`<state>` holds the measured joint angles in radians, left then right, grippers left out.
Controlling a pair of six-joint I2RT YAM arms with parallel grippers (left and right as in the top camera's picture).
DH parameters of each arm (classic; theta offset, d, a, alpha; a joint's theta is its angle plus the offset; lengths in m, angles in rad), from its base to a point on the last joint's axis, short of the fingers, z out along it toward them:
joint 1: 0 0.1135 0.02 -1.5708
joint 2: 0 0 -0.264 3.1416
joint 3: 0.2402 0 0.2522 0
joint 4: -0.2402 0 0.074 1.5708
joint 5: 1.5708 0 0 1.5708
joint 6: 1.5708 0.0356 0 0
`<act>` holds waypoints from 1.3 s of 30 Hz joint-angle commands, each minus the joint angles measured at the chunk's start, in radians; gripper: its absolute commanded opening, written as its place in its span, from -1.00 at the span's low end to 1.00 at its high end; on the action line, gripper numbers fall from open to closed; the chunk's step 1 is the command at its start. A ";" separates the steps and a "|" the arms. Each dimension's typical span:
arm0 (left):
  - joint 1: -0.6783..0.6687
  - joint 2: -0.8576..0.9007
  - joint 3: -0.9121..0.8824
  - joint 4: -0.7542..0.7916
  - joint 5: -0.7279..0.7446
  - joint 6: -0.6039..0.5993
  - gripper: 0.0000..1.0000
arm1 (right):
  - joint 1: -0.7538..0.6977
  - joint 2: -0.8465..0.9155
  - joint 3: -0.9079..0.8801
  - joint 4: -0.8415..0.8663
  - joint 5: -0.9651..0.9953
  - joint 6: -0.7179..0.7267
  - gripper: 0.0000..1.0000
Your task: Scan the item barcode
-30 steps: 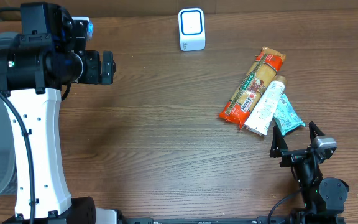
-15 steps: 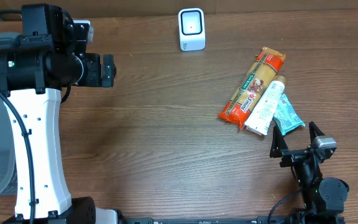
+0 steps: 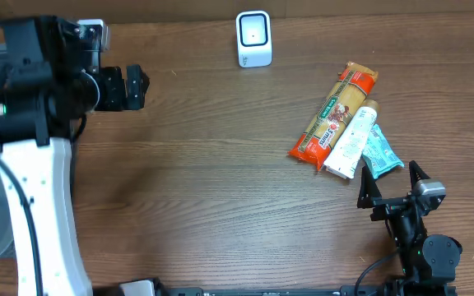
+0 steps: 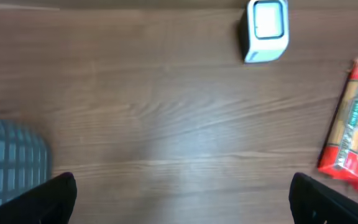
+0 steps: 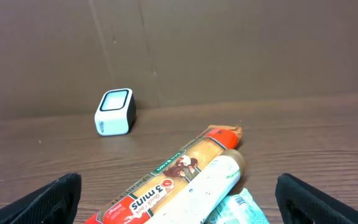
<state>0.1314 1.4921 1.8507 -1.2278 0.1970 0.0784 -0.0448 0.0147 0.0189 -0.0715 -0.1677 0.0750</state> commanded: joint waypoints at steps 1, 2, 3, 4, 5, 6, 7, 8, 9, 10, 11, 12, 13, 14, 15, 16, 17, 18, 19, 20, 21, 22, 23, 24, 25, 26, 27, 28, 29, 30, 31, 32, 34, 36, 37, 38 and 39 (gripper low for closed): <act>-0.001 -0.181 -0.194 0.187 0.041 -0.008 0.99 | 0.005 -0.012 -0.011 0.003 0.010 0.002 1.00; -0.001 -0.230 -0.264 0.256 0.041 -0.008 0.99 | 0.005 -0.012 -0.011 0.003 0.010 0.002 1.00; -0.001 -0.279 -0.333 0.319 0.041 -0.008 0.99 | 0.005 -0.012 -0.011 0.003 0.010 0.002 1.00; -0.001 -0.330 -0.404 0.378 0.041 -0.008 0.99 | 0.005 -0.012 -0.011 0.003 0.010 0.002 1.00; -0.001 -0.378 -0.472 0.432 0.040 -0.006 1.00 | 0.005 -0.012 -0.011 0.003 0.010 0.002 1.00; -0.001 -0.447 -0.569 0.509 0.040 -0.003 0.99 | 0.005 -0.012 -0.011 0.003 0.010 0.002 1.00; -0.001 -0.496 -0.638 0.564 0.040 -0.003 0.99 | 0.005 -0.012 -0.011 0.003 0.010 0.002 1.00; -0.001 -0.554 -0.720 0.625 0.040 -0.003 0.99 | 0.005 -0.012 -0.011 0.003 0.010 0.002 1.00; -0.001 -0.614 -0.800 0.682 0.040 -0.003 0.99 | 0.005 -0.012 -0.011 0.003 0.010 0.002 1.00; -0.001 -0.663 -0.863 0.729 0.039 -0.003 0.99 | 0.005 -0.012 -0.011 0.003 0.010 0.002 1.00; -0.001 -0.720 -0.938 0.783 0.039 -0.003 0.99 | 0.005 -0.012 -0.011 0.003 0.010 0.002 1.00; -0.001 -0.773 -1.007 0.832 0.036 -0.003 0.99 | 0.005 -0.012 -0.011 0.003 0.010 0.002 1.00; -0.001 -0.822 -1.072 0.876 0.036 -0.004 0.99 | 0.005 -0.012 -0.011 0.003 0.010 0.002 1.00; -0.001 -0.865 -1.132 0.913 0.036 -0.004 0.99 | 0.005 -0.012 -0.011 0.003 0.010 0.002 1.00; -0.001 -0.902 -1.188 0.947 0.037 -0.004 0.99 | 0.005 -0.012 -0.011 0.003 0.010 0.002 1.00; -0.001 -0.934 -1.241 0.980 0.037 -0.005 1.00 | 0.005 -0.012 -0.011 0.003 0.010 0.002 1.00; -0.001 -0.961 -1.291 1.012 0.037 -0.008 0.99 | 0.005 -0.012 -0.011 0.003 0.010 0.002 1.00; -0.001 -0.981 -1.331 1.041 0.036 -0.011 0.99 | 0.005 -0.012 -0.011 0.003 0.010 0.002 1.00; -0.001 -1.001 -1.384 1.084 0.037 -0.012 0.99 | 0.005 -0.012 -0.011 0.003 0.010 0.002 1.00; -0.001 -1.013 -1.427 1.123 0.036 -0.012 0.99 | 0.005 -0.012 -0.011 0.003 0.010 0.002 1.00; -0.001 -1.019 -1.462 1.161 0.037 -0.017 1.00 | 0.005 -0.012 -0.011 0.003 0.010 0.002 1.00; -0.001 -1.022 -1.497 1.207 0.037 -0.023 0.99 | 0.005 -0.012 -0.011 0.003 0.010 0.002 1.00; -0.001 -1.028 -1.540 1.268 0.041 -0.027 0.99 | 0.005 -0.012 -0.011 0.003 0.010 0.002 1.00; -0.001 -1.038 -1.576 1.315 0.040 -0.029 0.99 | 0.005 -0.012 -0.011 0.003 0.010 0.002 1.00; -0.001 -1.050 -1.609 1.355 0.040 -0.029 0.99 | 0.005 -0.012 -0.011 0.003 0.010 0.002 1.00; -0.001 -1.062 -1.642 1.395 0.040 -0.029 1.00 | 0.005 -0.012 -0.011 0.003 0.010 0.002 1.00; -0.001 -1.076 -1.678 1.435 0.039 -0.029 1.00 | 0.005 -0.012 -0.011 0.003 0.010 0.002 1.00; -0.001 -1.087 -1.701 1.455 0.039 -0.027 0.99 | 0.005 -0.012 -0.011 0.003 0.010 0.002 1.00; -0.001 -1.107 -1.728 1.467 0.035 -0.026 0.99 | 0.005 -0.012 -0.011 0.003 0.010 0.002 1.00; -0.001 -1.130 -1.752 1.469 0.031 -0.025 0.99 | 0.005 -0.012 -0.011 0.003 0.010 0.002 1.00; -0.001 -1.154 -1.773 1.467 0.028 -0.025 0.99 | 0.005 -0.012 -0.011 0.003 0.010 0.002 1.00; -0.001 -1.180 -1.794 1.463 0.024 -0.026 0.99 | 0.005 -0.012 -0.011 0.003 0.010 0.002 1.00; -0.001 -1.229 -1.831 1.462 0.021 -0.026 0.99 | 0.005 -0.012 -0.011 0.003 0.010 0.002 1.00; -0.001 -1.276 -1.846 1.411 0.014 -0.025 0.99 | 0.005 -0.012 -0.011 0.003 0.010 0.002 1.00; -0.001 -1.300 -1.846 1.378 0.009 -0.025 0.99 | 0.005 -0.012 -0.011 0.003 0.010 0.002 1.00; -0.001 -1.322 -1.846 1.346 0.005 -0.022 0.99 | 0.005 -0.012 -0.011 0.003 0.010 0.002 1.00; -0.001 -1.341 -1.846 1.320 0.003 -0.016 0.99 | 0.005 -0.012 -0.011 0.003 0.010 0.002 1.00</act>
<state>0.1314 0.2054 0.0124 0.1238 0.2226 0.0589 -0.0441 0.0147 0.0185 -0.0719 -0.1677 0.0753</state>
